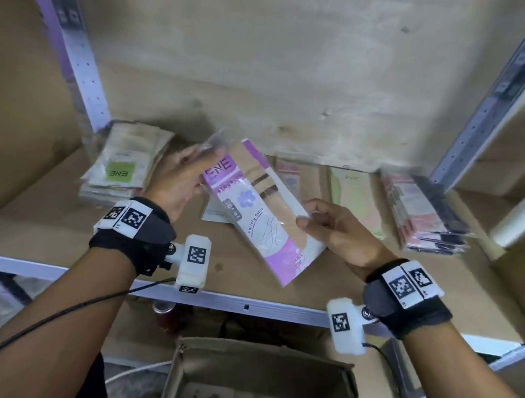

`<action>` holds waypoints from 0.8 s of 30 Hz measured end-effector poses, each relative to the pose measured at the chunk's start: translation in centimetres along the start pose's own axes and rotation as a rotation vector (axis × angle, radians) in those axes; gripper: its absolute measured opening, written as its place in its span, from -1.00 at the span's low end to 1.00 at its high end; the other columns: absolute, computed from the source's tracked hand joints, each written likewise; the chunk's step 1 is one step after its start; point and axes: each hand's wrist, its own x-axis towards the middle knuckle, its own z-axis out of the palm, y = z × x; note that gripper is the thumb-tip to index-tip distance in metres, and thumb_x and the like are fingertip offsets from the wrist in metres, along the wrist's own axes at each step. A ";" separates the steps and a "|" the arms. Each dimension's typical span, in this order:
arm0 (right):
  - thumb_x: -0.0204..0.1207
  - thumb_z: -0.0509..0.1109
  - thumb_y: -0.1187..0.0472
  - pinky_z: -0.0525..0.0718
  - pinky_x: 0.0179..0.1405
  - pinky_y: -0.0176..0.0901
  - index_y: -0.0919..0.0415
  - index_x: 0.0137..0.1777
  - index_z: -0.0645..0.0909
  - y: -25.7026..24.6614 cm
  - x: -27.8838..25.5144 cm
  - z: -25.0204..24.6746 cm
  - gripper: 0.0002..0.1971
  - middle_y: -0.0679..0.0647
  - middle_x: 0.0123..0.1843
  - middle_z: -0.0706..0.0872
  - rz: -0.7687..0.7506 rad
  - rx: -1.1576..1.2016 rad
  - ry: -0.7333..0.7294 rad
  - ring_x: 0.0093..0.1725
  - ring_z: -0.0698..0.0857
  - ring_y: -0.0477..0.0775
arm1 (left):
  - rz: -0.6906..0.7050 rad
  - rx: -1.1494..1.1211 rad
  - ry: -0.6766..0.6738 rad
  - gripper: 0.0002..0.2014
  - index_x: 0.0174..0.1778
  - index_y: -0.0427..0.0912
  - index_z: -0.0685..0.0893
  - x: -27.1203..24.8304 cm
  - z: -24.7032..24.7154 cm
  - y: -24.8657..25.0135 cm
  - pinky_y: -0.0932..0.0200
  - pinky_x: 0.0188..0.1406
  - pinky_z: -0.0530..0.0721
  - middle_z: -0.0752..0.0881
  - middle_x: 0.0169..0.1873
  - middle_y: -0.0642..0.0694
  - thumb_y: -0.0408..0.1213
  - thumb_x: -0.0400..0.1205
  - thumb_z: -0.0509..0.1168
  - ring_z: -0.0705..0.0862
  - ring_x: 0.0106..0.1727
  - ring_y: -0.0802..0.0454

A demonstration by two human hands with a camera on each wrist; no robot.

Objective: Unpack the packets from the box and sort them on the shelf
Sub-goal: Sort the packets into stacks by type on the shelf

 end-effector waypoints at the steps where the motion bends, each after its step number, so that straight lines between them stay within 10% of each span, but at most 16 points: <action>1: 0.68 0.36 0.32 0.51 0.10 0.02 0.48 0.20 0.62 0.0 -0.1 -0.2 -0.78 0.55 0.11 0.70 -0.006 -0.002 -0.001 0.00 0.69 0.30 | 0.021 0.069 0.051 -0.43 0.15 -0.08 0.83 0.3 0.0 -0.1 -0.04 0.01 0.76 0.89 0.00 -0.08 0.28 0.41 0.54 0.84 -0.04 -0.02; 7: 0.67 0.34 0.40 0.51 0.10 -0.22 0.55 0.19 0.58 0.6 -1.4 -0.2 -0.80 0.24 -0.02 0.71 0.036 -0.003 0.004 0.00 0.66 0.06 | 0.189 0.431 0.126 -0.48 -0.13 0.19 0.87 1.1 0.1 -0.8 -0.22 0.04 0.79 0.89 -0.26 0.06 0.53 0.46 0.27 0.86 -0.17 -0.08; 12: 0.66 0.32 0.44 0.47 0.17 -0.16 0.65 0.20 0.54 1.0 -1.9 -0.7 -0.77 0.29 0.03 0.66 0.039 -0.003 0.018 0.06 0.62 0.11 | 0.299 0.406 0.090 -0.59 -0.17 0.10 0.87 1.0 -0.1 -0.9 0.24 -0.42 0.64 0.77 -0.47 0.12 0.37 0.41 0.47 0.65 -0.48 0.18; 15: 0.66 0.32 0.45 0.45 0.19 -0.10 0.65 0.21 0.53 1.5 -2.2 -0.8 -0.77 0.31 0.04 0.64 0.047 -0.017 0.022 0.09 0.59 0.14 | 0.303 0.485 0.069 -0.80 -0.24 0.16 0.85 0.9 -0.1 -0.8 0.27 -0.33 0.65 0.81 -0.42 0.14 0.18 0.52 0.46 0.70 -0.42 0.18; 19: 0.66 0.33 0.43 0.46 0.16 -0.10 0.54 0.16 0.59 2.2 -2.5 -0.8 -0.84 0.27 0.00 0.64 0.060 -0.043 -0.002 0.04 0.59 0.12 | 0.362 0.676 0.104 -0.61 -0.50 -0.02 0.70 0.6 0.4 -0.8 0.39 -0.37 0.49 0.74 -0.52 0.21 -0.04 0.67 0.30 0.59 -0.50 0.34; 24: 0.65 0.36 0.39 0.44 0.14 -0.09 0.45 0.08 0.62 2.5 -2.6 -1.0 -0.89 0.26 -0.04 0.63 0.046 -0.010 -0.027 0.01 0.58 0.10 | 0.382 0.701 0.131 -0.37 -0.52 -0.26 0.63 0.4 0.5 -0.2 0.26 -0.46 0.43 0.64 -0.62 -0.02 0.22 0.66 0.27 0.49 -0.59 0.21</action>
